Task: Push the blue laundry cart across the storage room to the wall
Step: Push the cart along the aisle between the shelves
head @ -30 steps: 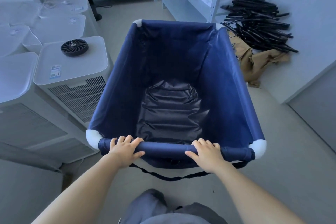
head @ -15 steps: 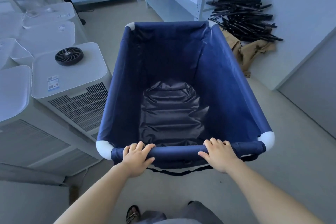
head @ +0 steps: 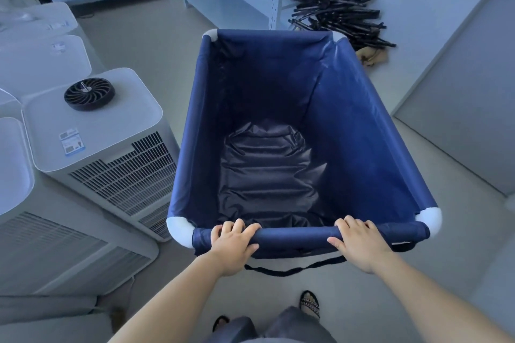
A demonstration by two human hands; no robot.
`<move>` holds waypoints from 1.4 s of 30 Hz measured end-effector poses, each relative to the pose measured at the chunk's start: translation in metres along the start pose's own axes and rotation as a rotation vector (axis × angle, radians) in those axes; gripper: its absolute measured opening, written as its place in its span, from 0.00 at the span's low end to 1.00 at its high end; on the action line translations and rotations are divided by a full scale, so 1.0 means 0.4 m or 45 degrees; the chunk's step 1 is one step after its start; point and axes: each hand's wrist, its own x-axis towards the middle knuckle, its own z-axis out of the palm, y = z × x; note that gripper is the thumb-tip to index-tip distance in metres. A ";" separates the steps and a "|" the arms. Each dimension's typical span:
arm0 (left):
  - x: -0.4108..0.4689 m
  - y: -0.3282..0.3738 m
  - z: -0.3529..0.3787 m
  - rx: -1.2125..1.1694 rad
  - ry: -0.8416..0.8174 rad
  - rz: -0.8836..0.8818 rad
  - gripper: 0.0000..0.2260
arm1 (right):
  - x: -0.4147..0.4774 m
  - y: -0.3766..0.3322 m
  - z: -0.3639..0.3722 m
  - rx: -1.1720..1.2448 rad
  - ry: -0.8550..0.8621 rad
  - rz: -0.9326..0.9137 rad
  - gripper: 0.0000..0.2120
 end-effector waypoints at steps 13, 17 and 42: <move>0.079 -0.164 -0.087 0.270 0.033 0.236 0.22 | -0.062 -0.203 0.045 0.207 0.136 0.315 0.23; 0.137 -0.192 -0.128 0.414 0.024 0.259 0.24 | -0.046 -0.241 0.043 0.300 0.184 0.343 0.23; 0.541 -0.040 -0.312 0.507 0.018 0.360 0.25 | 0.227 -0.113 -0.054 0.270 0.618 0.352 0.21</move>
